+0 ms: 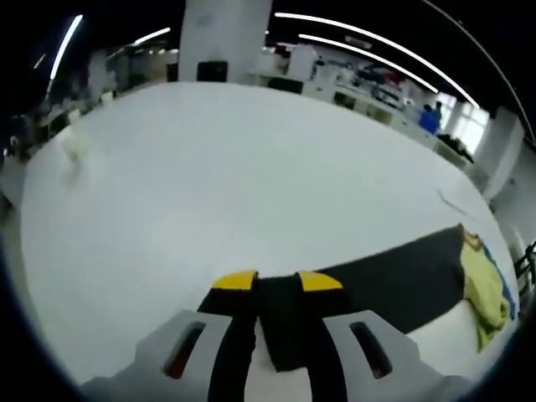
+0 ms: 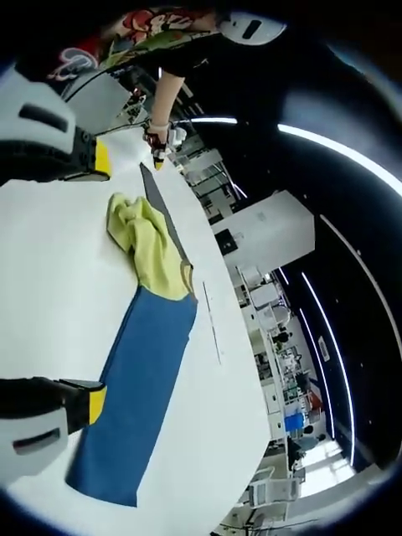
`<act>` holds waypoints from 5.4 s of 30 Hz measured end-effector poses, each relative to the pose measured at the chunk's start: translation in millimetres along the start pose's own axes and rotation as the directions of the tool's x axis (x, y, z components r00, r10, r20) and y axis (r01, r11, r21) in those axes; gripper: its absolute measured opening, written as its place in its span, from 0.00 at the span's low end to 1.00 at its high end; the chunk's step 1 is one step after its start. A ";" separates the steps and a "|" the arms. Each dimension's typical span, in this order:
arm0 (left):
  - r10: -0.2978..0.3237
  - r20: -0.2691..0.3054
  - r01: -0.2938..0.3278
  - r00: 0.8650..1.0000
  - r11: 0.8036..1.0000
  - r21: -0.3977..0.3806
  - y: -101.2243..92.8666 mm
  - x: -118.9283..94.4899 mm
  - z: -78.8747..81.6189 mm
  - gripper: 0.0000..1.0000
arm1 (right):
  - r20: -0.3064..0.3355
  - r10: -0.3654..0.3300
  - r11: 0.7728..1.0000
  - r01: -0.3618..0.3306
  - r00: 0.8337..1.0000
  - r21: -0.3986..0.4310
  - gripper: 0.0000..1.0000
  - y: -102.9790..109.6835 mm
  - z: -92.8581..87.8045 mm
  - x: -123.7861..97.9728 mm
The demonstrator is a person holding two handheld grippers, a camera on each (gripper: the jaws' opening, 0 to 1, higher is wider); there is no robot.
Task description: Fold the garment on the visible template until the final outline fits inside the template.
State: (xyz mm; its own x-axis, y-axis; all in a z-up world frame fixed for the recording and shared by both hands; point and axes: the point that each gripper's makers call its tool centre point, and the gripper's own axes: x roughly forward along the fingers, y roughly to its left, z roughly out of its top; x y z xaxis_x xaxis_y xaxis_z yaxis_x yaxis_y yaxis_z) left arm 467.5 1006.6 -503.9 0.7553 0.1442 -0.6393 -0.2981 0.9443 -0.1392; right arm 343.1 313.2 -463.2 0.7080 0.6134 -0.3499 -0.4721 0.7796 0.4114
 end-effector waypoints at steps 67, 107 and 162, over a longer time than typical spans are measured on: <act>-0.817 -0.196 0.828 0.542 0.479 0.293 -327.3 -152.1 -88.2 0.65 | -0.121 0.181 0.976 -0.194 0.976 -0.099 0.95 64.7 -1.3 56.7; -0.864 -0.273 0.906 0.423 0.398 0.142 -379.5 -162.8 -167.1 0.33 | -0.201 0.143 0.984 -0.160 0.969 -0.072 0.00 82.1 -26.9 156.8; -0.791 -0.389 0.880 0.473 0.401 0.255 -392.6 -137.5 -192.6 0.26 | -0.101 -0.057 0.880 0.098 0.993 0.465 0.00 -16.6 65.0 229.5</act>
State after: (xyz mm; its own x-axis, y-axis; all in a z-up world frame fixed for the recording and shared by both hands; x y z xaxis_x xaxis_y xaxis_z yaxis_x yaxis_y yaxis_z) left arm 368.3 559.1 -507.0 0.3661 -0.7936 -0.4859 0.6938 0.5808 -0.4258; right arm 547.6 432.8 -495.7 0.6773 0.5775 -0.4557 -0.1022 0.6873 0.7192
